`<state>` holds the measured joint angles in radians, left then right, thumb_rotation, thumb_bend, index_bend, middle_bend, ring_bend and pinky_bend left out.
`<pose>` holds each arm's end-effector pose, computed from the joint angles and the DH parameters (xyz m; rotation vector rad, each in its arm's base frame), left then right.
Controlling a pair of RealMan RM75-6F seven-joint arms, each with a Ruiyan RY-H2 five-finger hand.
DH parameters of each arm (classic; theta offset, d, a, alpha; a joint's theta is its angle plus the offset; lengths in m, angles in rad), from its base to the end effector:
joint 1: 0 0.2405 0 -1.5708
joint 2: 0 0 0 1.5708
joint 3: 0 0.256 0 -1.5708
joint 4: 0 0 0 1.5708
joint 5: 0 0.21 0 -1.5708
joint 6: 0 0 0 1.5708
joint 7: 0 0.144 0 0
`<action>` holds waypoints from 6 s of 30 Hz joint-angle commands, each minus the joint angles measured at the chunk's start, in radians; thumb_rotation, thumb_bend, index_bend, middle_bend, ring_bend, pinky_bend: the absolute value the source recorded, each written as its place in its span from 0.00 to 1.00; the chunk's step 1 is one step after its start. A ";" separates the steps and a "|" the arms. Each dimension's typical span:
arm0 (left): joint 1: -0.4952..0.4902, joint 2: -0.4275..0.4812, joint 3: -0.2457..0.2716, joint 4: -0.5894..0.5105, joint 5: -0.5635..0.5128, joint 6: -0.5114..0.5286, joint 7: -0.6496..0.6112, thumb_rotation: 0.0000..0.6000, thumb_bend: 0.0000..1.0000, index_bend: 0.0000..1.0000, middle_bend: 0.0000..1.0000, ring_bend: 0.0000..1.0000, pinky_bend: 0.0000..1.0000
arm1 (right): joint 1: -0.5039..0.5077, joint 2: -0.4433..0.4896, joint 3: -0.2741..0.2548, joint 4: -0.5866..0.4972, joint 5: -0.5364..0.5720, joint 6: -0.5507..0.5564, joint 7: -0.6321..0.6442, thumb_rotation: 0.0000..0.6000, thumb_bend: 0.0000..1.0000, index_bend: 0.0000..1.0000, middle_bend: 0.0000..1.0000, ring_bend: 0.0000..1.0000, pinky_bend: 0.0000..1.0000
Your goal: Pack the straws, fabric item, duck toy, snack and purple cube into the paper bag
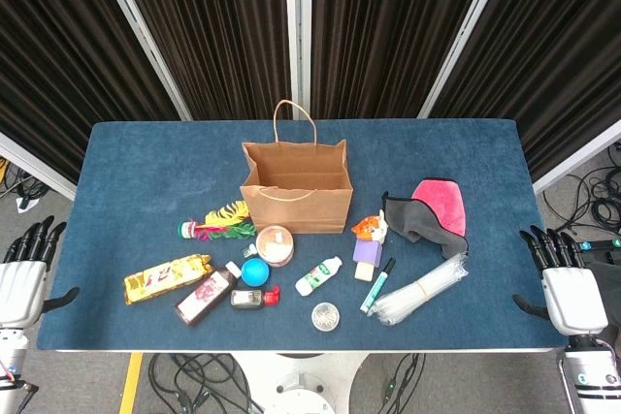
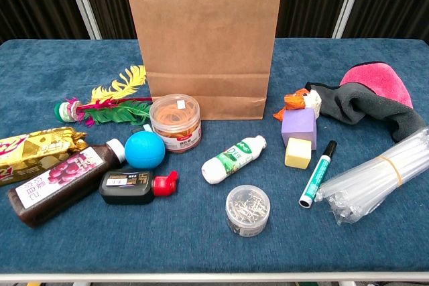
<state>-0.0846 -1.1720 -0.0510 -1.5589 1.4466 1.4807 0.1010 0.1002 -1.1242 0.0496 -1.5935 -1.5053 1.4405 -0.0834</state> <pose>-0.3241 0.1815 0.1495 -1.3706 -0.8536 -0.8013 -0.3133 -0.1859 0.1531 1.4524 -0.8495 0.8222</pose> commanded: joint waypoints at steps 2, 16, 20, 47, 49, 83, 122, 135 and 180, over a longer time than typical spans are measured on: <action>-0.002 0.001 -0.001 -0.003 0.004 0.000 0.000 1.00 0.06 0.08 0.03 0.00 0.17 | 0.001 0.002 0.001 -0.002 0.000 -0.001 -0.001 1.00 0.00 0.08 0.06 0.00 0.00; -0.016 -0.013 0.018 0.028 0.007 -0.050 -0.024 1.00 0.06 0.08 0.03 0.00 0.17 | 0.145 -0.064 0.158 0.026 0.267 -0.181 -0.113 1.00 0.00 0.15 0.16 0.11 0.17; -0.013 -0.019 0.026 0.059 0.021 -0.044 -0.020 1.00 0.06 0.08 0.03 0.00 0.17 | 0.227 -0.184 0.204 0.095 0.380 -0.257 -0.172 1.00 0.00 0.16 0.16 0.11 0.18; -0.026 -0.029 0.016 0.071 0.005 -0.068 -0.056 1.00 0.06 0.08 0.03 0.00 0.17 | 0.399 0.028 -0.162 0.048 -0.203 -0.481 -0.144 1.00 0.00 0.17 0.19 0.09 0.18; -0.028 -0.036 0.013 0.077 0.005 -0.066 -0.046 1.00 0.06 0.08 0.03 0.00 0.17 | 0.413 0.011 -0.179 0.077 -0.238 -0.494 -0.132 1.00 0.00 0.17 0.19 0.09 0.18; -0.016 -0.051 0.009 0.117 0.031 -0.009 -0.049 1.00 0.06 0.08 0.03 0.00 0.16 | 0.421 -0.237 -0.201 0.279 -0.329 -0.350 -0.095 1.00 0.16 0.67 0.52 0.42 0.50; -0.039 -0.016 -0.008 0.146 0.012 -0.050 -0.136 1.00 0.06 0.08 0.03 0.00 0.17 | 0.926 -0.506 0.524 -0.014 0.289 -0.105 0.005 1.00 0.21 0.73 0.57 0.46 0.56; -0.048 -0.012 -0.011 0.163 0.008 -0.063 -0.158 1.00 0.06 0.08 0.03 0.00 0.17 | 0.930 -0.631 0.588 0.065 0.466 -0.115 0.117 1.00 0.23 0.72 0.56 0.46 0.56; -0.057 -0.020 -0.005 0.161 0.009 -0.071 -0.150 1.00 0.06 0.08 0.03 0.00 0.17 | 0.822 -0.471 0.516 -0.094 0.321 -0.202 0.151 1.00 0.00 0.19 0.24 0.07 0.13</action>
<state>-0.1414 -1.1922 -0.0558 -1.3982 1.4555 1.4101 -0.0495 0.9396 -1.6402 0.5695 -1.6364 -1.1362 1.2093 0.0999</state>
